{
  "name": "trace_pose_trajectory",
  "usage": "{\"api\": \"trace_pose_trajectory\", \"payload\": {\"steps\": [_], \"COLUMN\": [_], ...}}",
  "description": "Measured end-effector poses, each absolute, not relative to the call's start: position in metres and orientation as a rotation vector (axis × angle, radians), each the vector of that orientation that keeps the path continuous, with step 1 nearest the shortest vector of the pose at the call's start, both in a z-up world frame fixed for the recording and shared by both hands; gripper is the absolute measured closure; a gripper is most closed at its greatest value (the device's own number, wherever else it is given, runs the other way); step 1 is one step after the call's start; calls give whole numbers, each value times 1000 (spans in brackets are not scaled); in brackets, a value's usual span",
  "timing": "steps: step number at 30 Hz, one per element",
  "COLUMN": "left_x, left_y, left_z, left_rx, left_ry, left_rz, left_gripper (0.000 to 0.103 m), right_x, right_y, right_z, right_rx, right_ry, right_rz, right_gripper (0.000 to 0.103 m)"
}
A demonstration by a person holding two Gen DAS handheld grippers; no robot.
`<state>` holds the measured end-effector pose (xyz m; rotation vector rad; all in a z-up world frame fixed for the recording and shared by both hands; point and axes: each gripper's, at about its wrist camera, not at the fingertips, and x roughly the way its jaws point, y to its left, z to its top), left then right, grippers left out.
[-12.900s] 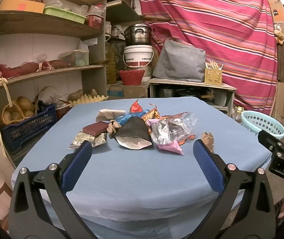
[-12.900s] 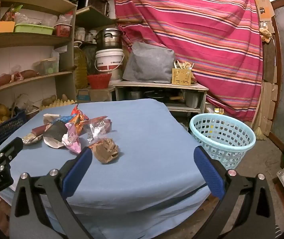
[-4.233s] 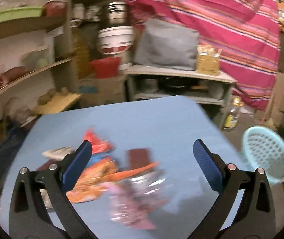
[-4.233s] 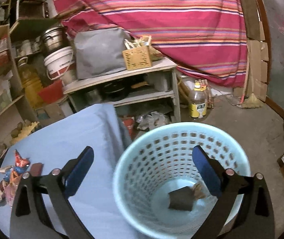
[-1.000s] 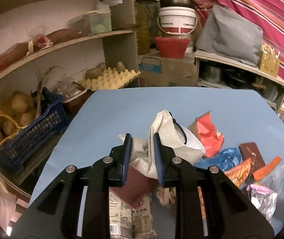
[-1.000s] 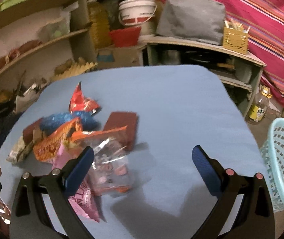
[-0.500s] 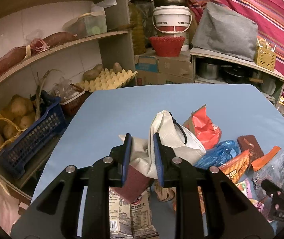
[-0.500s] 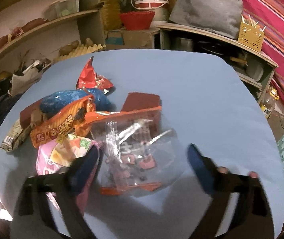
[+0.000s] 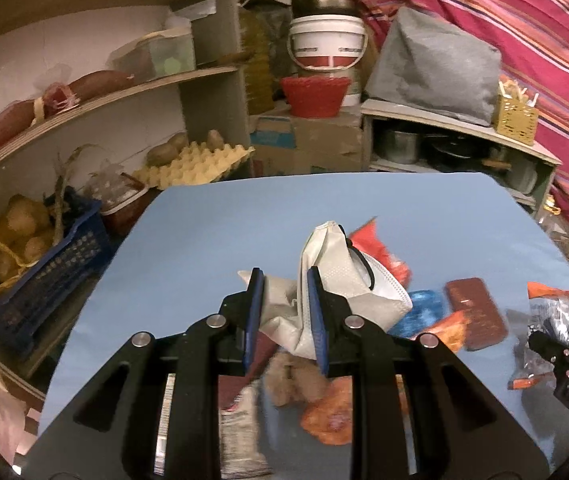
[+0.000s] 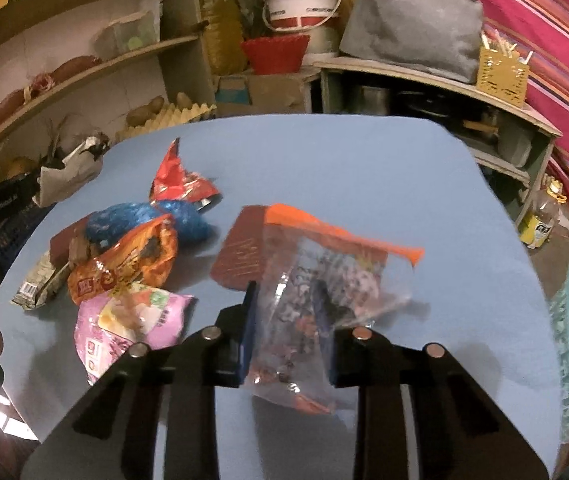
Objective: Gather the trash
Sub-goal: 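Carry the plastic bag and white paper over the basket with both tools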
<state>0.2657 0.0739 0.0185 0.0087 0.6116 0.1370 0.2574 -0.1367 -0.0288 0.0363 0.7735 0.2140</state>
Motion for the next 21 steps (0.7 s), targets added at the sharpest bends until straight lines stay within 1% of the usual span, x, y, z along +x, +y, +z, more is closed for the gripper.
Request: {"api": "trace_pose_trajectory", "payload": {"steps": [4,10,17,21], "left_x": [267,268,267,264], "left_y": [47,-14,-107,-163], "left_z": [25,34,46,48], "left_rx": [-18,31,69,77], "left_ry": [613,595,561,553], "left_rz": [78,11,-116,-201], "left_gripper": [82,82,82,82], "right_x": [253,240,218,207], "right_y": [-170,-245,-332,-376], "right_z": [-16,8,22,24], "right_rx": [51,106,158,126], "right_ry": [740,681,645,642], "right_rz": [178,94,-24,-104], "right_gripper": [78,78,78,78]}}
